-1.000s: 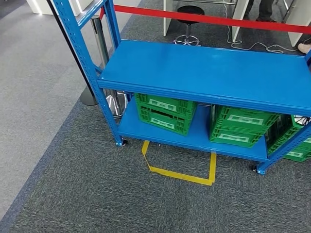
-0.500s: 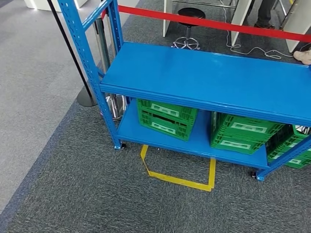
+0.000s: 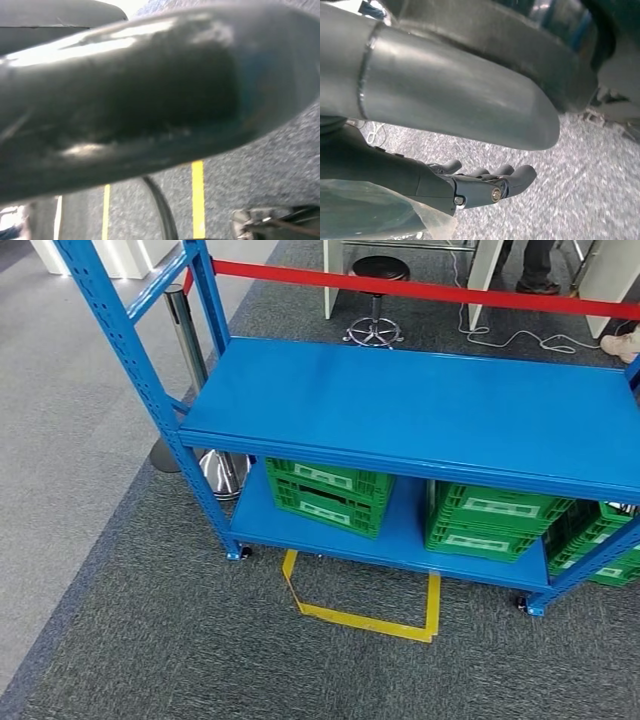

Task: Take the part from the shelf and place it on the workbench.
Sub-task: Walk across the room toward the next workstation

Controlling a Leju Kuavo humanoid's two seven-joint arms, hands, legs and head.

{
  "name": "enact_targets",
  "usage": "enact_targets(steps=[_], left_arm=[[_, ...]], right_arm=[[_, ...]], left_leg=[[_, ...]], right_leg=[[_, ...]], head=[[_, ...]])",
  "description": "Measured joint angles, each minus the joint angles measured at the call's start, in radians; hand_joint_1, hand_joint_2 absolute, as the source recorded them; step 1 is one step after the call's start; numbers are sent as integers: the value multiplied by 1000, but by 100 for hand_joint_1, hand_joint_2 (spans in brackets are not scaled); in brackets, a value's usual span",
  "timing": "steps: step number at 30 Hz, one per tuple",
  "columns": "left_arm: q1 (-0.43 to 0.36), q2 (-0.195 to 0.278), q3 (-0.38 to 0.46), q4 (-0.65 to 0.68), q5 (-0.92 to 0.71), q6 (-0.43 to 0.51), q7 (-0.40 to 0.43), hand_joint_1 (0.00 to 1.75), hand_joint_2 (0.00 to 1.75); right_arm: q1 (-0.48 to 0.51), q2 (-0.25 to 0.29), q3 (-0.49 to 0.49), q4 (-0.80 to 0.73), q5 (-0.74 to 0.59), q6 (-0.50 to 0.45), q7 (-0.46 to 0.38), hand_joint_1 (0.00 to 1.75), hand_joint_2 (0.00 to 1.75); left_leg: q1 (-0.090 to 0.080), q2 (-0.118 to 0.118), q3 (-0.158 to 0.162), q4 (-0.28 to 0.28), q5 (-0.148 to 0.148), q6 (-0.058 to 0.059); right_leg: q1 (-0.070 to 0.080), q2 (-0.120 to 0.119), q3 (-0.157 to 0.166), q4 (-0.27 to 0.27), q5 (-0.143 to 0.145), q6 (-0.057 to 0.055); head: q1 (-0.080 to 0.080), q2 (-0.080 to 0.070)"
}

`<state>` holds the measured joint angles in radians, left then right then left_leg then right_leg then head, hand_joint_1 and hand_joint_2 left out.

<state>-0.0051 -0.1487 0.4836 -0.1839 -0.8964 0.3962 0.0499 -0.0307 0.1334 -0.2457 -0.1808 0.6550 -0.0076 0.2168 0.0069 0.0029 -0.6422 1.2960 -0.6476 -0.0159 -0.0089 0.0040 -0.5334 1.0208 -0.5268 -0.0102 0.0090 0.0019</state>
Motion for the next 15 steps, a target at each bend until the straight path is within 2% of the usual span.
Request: enact_targets(steps=[1,3,4,6,7,8,10,15], left_arm=[[2,0,0,0,-3,-5,6,0,0],[4,2,1,0,-8,-12,14,0,0],[5,3,1,0,-10,-14,15,0,0],[5,5,2,0,-12,-17,16,0,0],[6,4,2,0,-12,-18,16,0,0],[7,4,2,0,-12,-17,16,0,0],[7,4,3,0,-12,-12,12,0,0],[4,6,11,0,-13,13,-40,0,0]], right_arm=[[-2,0,0,0,-2,1,-1,0,0],[-4,0,0,0,-6,3,-2,0,0],[-5,0,0,0,-7,5,-2,0,0],[-8,0,0,0,-8,7,-1,0,0],[-9,0,0,0,-8,7,-1,0,0],[-9,0,0,0,-9,8,-1,0,0],[-9,0,0,0,-14,13,0,0,0],[-8,-1,-1,0,-16,21,10,0,0]], left_leg=[[0,0,0,-26,32,3],[-3,0,29,-140,120,15],[-6,-1,43,-191,134,21],[-11,-3,56,-241,139,28],[-10,-4,60,-250,136,24],[-9,-5,64,-256,149,21],[-9,-6,68,-260,155,17],[-12,-6,68,-257,152,29]], right_leg=[[1,2,6,0,-4,0],[2,5,18,0,-11,2],[3,6,21,1,-14,4],[6,7,20,3,-24,15],[8,7,19,3,-34,10],[10,7,19,3,-38,2],[11,6,23,-2,-41,-10],[8,7,31,-17,-31,13]], head=[[0,0],[0,0],[0,0],[-3,0],[-4,0],[-4,0],[-3,0],[-3,0]])
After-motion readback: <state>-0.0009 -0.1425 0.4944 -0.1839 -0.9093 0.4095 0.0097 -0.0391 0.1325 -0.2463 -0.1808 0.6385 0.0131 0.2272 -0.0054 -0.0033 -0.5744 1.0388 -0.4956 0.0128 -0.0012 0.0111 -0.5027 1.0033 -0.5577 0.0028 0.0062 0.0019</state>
